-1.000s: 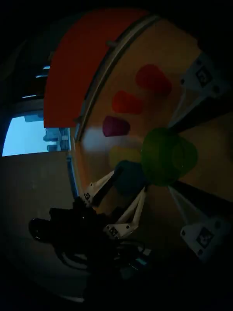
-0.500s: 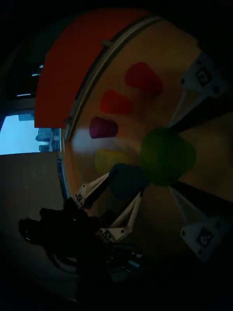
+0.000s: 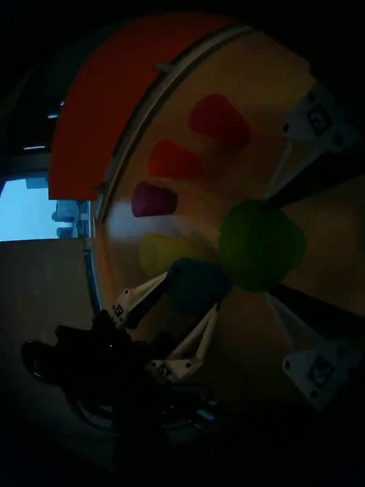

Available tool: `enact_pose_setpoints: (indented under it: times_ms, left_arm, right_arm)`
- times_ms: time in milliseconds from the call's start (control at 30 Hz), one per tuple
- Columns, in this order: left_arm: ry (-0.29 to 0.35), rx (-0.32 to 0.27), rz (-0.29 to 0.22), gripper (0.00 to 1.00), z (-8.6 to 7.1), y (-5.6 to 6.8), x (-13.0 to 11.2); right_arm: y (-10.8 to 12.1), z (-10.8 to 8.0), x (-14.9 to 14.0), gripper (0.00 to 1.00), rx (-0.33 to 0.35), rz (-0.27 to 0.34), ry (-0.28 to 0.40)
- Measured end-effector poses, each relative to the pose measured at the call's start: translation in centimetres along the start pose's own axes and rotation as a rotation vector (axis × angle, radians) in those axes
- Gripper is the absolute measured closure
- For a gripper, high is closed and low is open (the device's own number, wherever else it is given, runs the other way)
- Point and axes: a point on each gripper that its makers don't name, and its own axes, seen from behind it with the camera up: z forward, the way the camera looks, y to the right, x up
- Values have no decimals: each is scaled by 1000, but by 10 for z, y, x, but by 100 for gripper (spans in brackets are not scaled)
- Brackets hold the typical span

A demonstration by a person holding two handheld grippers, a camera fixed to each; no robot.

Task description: Pour water

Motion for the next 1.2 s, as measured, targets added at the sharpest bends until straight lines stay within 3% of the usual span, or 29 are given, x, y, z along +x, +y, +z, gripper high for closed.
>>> enact_pose_setpoints:
  times_ms: [1200]
  left_arm:
    - [-46,-32,-15,6,4,1,-12]
  right_arm:
    - [0,-6,-13,2,-35,-2,3]
